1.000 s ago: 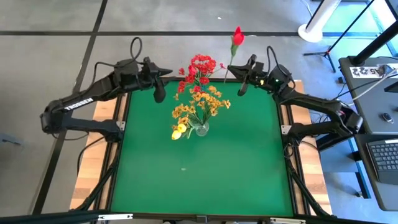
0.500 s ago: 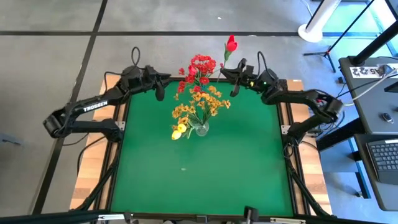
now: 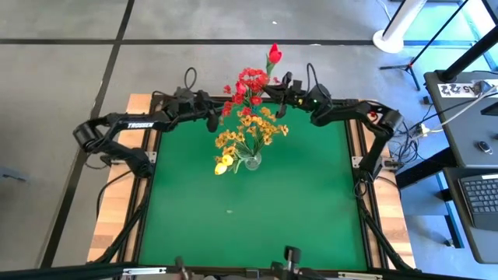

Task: Sort flowers into vase by color
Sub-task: Put the red tulip into the blue vase

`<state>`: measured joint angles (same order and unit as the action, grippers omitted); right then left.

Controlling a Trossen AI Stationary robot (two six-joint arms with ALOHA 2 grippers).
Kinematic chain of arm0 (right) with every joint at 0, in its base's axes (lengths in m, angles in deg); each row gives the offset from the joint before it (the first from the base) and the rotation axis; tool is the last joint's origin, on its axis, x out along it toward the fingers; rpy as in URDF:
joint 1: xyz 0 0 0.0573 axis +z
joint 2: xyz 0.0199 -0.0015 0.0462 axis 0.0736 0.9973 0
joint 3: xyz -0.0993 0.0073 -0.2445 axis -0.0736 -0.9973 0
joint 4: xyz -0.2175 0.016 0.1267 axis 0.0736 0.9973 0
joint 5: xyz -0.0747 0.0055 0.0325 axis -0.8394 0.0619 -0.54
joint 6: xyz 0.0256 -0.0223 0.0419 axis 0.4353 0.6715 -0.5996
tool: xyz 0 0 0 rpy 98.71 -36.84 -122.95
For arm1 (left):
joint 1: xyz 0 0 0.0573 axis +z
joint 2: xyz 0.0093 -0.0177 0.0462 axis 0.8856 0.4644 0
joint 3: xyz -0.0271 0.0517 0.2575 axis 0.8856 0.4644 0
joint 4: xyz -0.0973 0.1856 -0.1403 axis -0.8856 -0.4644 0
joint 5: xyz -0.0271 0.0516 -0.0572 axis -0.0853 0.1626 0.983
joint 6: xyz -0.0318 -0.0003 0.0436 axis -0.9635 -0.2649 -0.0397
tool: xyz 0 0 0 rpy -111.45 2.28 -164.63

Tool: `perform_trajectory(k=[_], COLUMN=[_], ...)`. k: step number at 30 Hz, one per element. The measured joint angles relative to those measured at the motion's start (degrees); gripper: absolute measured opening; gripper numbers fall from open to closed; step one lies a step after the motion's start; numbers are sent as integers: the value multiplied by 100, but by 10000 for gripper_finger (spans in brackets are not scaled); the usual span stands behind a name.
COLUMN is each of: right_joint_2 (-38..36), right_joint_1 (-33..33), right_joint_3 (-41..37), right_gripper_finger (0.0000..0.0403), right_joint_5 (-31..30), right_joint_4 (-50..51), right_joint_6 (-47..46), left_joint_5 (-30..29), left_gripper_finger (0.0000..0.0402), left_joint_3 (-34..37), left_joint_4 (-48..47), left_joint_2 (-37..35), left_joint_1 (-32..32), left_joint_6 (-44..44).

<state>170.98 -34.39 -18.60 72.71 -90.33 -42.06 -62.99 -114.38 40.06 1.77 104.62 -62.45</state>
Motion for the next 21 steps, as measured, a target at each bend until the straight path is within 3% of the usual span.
perform_trajectory(k=[9, 21], right_joint_2=[278, 653], right_joint_1=[0, 2], right_joint_3=[147, 147], right_gripper_finger=[0, 0], right_joint_5=[6, 172], right_joint_4=[-117, -608], right_joint_6=[310, 106], left_joint_5=[-27, -27], left_gripper_finger=[137, 137], left_joint_3=[0, 0], left_joint_4=[555, 823], left_joint_2=[516, 615], left_joint_1=[2, -20], left_joint_6=[-34, -164])
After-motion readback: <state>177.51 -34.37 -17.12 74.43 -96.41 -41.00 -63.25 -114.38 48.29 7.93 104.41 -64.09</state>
